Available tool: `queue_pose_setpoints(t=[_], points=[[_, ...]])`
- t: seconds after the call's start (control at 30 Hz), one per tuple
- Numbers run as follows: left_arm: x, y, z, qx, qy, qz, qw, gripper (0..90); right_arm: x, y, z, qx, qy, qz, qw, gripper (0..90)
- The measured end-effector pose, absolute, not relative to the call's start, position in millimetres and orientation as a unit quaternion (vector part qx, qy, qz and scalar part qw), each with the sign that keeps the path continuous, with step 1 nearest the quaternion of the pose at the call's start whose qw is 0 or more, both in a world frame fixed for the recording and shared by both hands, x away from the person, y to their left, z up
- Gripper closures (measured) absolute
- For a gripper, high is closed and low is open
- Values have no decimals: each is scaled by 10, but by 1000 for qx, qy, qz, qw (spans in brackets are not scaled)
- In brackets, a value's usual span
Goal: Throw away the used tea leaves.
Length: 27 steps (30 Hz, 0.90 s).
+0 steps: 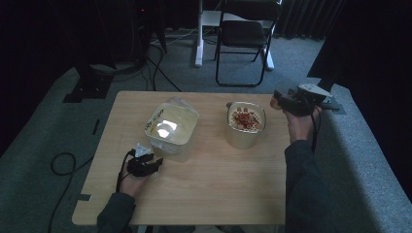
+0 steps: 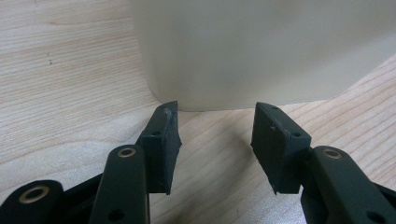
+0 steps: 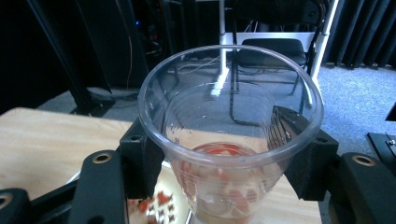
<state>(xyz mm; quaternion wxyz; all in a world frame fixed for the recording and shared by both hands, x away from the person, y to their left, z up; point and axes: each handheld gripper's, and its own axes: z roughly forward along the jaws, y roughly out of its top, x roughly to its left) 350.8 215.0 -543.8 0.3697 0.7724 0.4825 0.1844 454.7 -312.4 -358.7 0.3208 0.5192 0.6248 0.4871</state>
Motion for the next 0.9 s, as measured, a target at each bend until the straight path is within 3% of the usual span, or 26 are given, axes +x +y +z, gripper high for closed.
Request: queue_pose_setpoints(t=[0.2,0.47,0.9], points=[[3509,2152,-5437,772,483,183,370,519,4629,-3150,-3476,523,623,473,338,379],[3509,2153,-5437,772,483,182,370,519,4623,-2946,-3398,474,688,351,423,379],[3510,2155,-5439,770,485,181,372,514,4593,-2722,-3403,419,739,231,474,379]])
